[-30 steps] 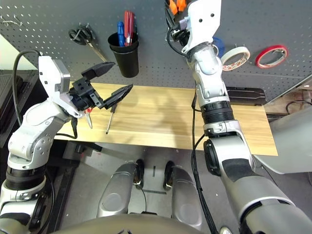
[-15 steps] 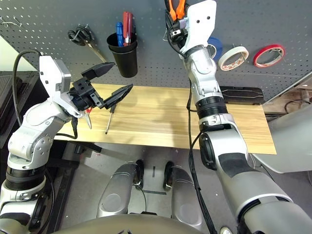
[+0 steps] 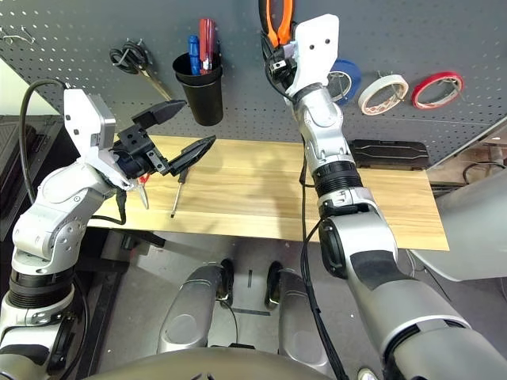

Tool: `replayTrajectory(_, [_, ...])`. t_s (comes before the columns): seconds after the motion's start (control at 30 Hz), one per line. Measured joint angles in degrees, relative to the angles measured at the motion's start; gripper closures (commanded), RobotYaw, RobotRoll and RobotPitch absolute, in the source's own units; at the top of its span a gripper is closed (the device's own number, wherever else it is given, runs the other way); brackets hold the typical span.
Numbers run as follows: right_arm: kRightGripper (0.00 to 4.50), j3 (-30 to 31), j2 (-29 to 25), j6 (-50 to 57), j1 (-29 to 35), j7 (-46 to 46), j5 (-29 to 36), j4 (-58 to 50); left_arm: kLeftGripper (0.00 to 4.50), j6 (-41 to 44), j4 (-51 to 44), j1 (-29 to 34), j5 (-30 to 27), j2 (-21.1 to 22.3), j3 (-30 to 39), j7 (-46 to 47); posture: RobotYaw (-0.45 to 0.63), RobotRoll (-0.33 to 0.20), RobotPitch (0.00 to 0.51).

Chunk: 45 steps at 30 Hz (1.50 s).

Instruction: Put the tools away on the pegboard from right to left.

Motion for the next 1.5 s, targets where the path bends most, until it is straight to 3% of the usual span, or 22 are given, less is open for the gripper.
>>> replayTrajectory(0.07, [0.04, 0.5, 0.0, -2.1, 1.1, 0.0, -0.3, -2.3, 0.0, 0.0, 0.0, 0.0, 0.1, 0.0, -0.2, 0.0, 0.29, 0.0, 0.214])
replayTrajectory(0.17, [0.04, 1.6, -0.4, -6.1, 3.6, 0.9, -1.0, -7.2, 0.0, -0.2, 0.1, 0.0, 0.3, 0.0, -0.4, 0.0, 0.29, 0.0, 0.214])
replayTrajectory(0.4, [0.04, 4.5, -3.6, -11.4, 16.4, 6.3, -1.5, -21.0, 0.0, -1.1, 0.5, 0.1, 1.3, 0.0, -0.6, 0.0, 0.29, 0.0, 0.217])
replayTrajectory(0.73, [0.04, 7.7, -11.4, 5.8, 30.3, 15.1, -1.0, -33.8, 0.0, -2.4, 3.5, 3.1, 4.5, -0.1, -0.9, 0.3, 0.28, 0.0, 0.222])
replayTrajectory(1.03, [0.04, 12.7, -17.1, 20.4, 36.6, 26.8, 0.0, -36.4, 0.0, -2.5, 12.5, 4.1, 11.5, -0.7, -1.0, 5.5, 0.28, 0.0, 0.218])
replayTrajectory(1.5, [0.04, 15.5, -17.9, 26.8, 37.4, 33.0, -0.2, -34.5, 0.0, -3.2, 29.0, 4.3, 21.3, -7.3, -3.7, 15.2, 0.28, 0.0, 0.224])
